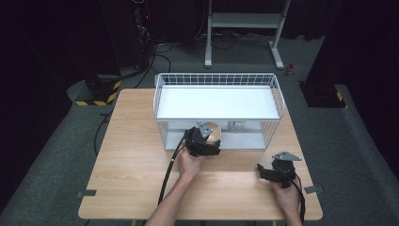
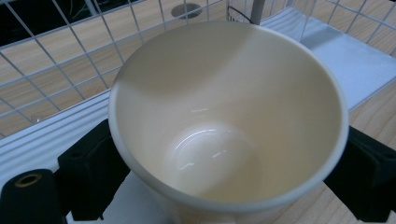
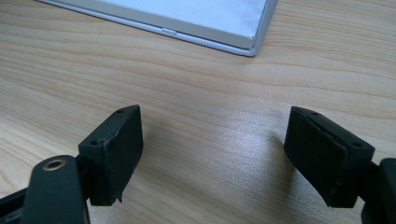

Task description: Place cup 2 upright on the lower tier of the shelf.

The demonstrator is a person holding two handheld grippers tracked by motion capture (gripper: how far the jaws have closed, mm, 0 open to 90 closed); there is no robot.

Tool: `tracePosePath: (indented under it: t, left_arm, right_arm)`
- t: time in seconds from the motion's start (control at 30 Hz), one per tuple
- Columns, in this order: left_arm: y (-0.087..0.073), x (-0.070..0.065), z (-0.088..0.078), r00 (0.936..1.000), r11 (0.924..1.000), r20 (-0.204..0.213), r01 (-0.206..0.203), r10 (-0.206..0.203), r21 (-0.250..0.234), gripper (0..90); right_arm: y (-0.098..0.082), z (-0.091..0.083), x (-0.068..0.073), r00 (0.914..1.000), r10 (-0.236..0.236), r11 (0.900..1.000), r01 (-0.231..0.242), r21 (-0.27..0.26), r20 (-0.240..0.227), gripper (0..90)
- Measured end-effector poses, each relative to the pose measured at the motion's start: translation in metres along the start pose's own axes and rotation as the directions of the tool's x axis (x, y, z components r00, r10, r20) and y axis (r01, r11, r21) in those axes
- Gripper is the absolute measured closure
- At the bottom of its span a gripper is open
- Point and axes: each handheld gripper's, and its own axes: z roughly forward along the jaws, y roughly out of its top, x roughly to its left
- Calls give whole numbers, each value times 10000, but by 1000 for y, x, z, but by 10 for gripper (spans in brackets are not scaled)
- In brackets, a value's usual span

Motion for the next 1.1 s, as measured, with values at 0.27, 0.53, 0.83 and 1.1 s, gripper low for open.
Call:
tracePosePath:
  t: [0.27, 0.53, 0.83, 1.1]
  left_arm:
    - [-3, 5, 7, 9997, 9996, -56, 231, -232, -157, 91]
    - [-4, 3, 10, 9995, 9995, -249, 193, -199, -262, 85]
    - [-4, 2, 17, 9976, 9999, -688, 30, -42, -170, 69]
    - [-7, 8, 16, 9993, 9994, -165, 322, -324, -113, 1]
  right_arm:
    - [0, 0, 0, 10000, -3, 10000, 3, 0, -2, 197]
    - [0, 0, 0, 10000, -3, 10000, 3, -1, -2, 197]
    - [0, 0, 0, 10000, -2, 10000, 2, 0, -3, 197]
    - [0, 0, 0, 10000, -5, 10000, 5, -1, -2, 197]
